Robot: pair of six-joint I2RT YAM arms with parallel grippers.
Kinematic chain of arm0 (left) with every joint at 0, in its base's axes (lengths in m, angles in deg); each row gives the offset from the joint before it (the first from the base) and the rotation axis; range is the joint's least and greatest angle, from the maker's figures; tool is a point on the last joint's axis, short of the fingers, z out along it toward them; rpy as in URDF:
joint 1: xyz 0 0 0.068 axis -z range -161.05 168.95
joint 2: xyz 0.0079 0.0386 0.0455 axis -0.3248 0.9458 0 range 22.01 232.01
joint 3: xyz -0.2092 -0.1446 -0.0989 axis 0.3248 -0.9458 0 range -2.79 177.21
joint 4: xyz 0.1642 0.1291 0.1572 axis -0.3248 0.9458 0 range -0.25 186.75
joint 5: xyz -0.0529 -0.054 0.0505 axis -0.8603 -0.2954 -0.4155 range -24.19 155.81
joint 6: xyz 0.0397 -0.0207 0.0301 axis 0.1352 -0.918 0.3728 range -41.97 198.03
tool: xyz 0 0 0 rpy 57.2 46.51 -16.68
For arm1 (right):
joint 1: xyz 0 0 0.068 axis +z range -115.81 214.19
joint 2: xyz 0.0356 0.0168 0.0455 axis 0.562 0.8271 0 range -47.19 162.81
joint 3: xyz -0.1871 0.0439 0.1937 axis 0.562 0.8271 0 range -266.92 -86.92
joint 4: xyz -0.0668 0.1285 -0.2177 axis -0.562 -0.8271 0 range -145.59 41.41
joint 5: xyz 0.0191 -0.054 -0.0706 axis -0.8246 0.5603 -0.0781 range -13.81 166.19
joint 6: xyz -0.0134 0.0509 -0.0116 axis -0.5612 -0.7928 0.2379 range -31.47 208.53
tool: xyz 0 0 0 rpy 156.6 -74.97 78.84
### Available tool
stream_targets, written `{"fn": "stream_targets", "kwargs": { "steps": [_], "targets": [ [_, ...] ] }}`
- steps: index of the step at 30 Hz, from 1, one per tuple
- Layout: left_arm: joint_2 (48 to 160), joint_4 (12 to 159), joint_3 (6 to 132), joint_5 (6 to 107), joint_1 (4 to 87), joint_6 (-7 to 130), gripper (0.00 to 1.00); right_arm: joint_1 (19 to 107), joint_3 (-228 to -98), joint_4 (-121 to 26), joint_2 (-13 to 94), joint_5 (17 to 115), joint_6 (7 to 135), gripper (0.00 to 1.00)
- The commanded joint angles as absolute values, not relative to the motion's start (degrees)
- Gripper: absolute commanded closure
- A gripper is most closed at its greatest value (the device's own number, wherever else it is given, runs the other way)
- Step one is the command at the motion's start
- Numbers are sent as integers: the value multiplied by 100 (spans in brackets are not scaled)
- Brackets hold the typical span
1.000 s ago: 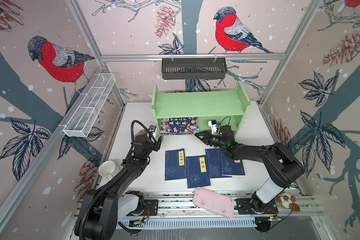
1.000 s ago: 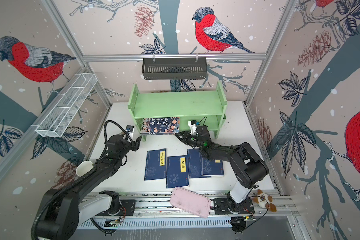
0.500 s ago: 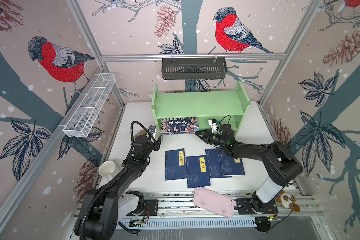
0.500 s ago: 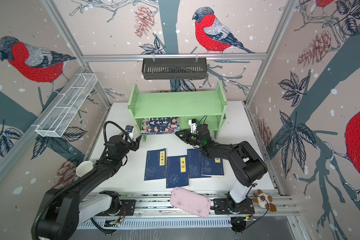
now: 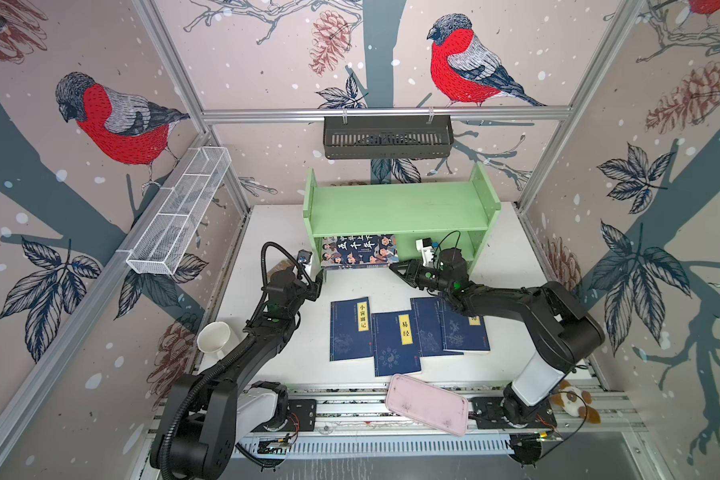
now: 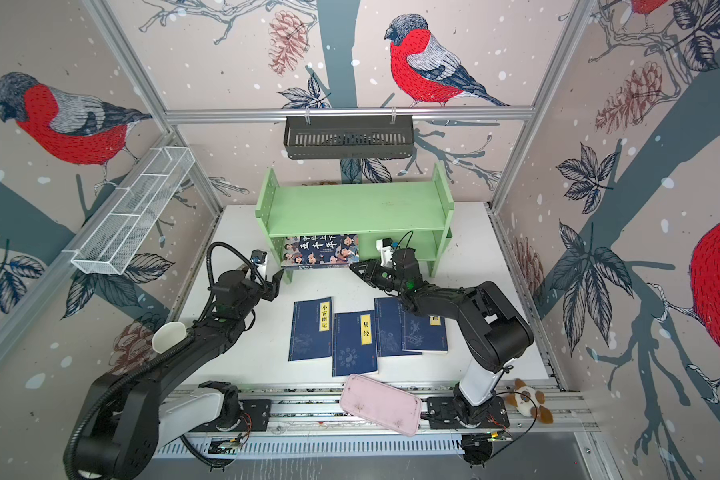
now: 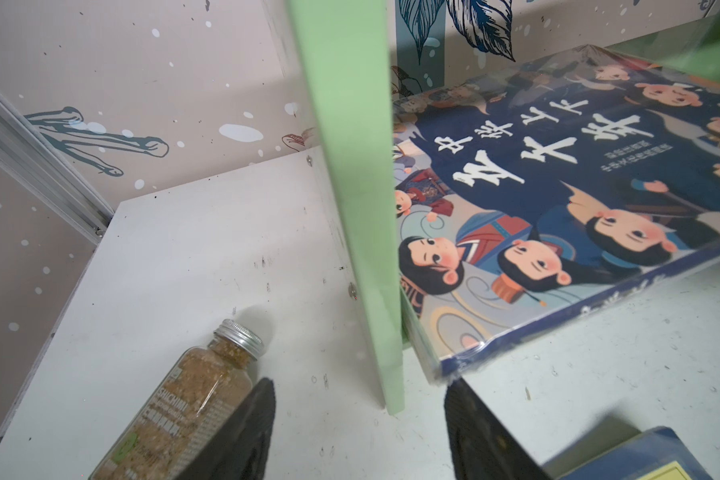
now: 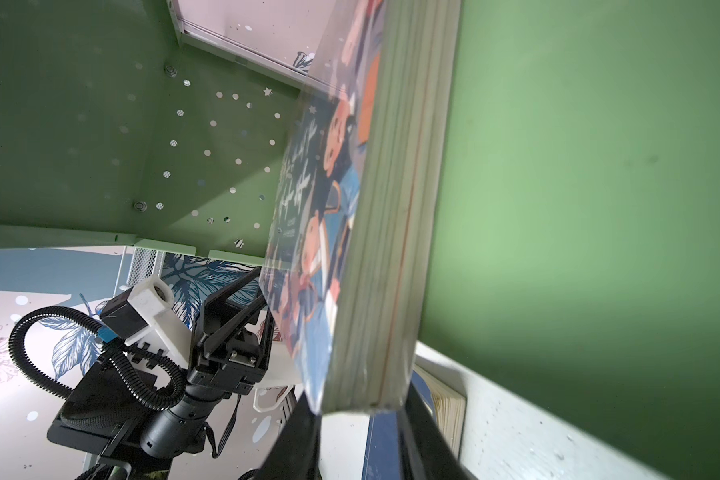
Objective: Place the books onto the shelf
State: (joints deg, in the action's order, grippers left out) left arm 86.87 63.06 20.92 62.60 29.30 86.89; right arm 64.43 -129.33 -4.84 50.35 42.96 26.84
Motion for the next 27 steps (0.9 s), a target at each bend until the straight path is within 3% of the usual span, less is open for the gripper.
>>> {"fn": "stream_targets", "kwargs": {
  "steps": [1,22,27],
  "targets": [
    [8704,5906,2118,6334,2924,8638,40,6452,-12955,-248,5043,4223,2643,68],
    [8776,5837,2208,6494,2924,8637,41,6513,-12867,-126,5089,4135,2586,63],
    [8784,5933,2252,6425,2924,8690,49,6513,-12875,-102,5124,4139,2569,63]
  ]
}}
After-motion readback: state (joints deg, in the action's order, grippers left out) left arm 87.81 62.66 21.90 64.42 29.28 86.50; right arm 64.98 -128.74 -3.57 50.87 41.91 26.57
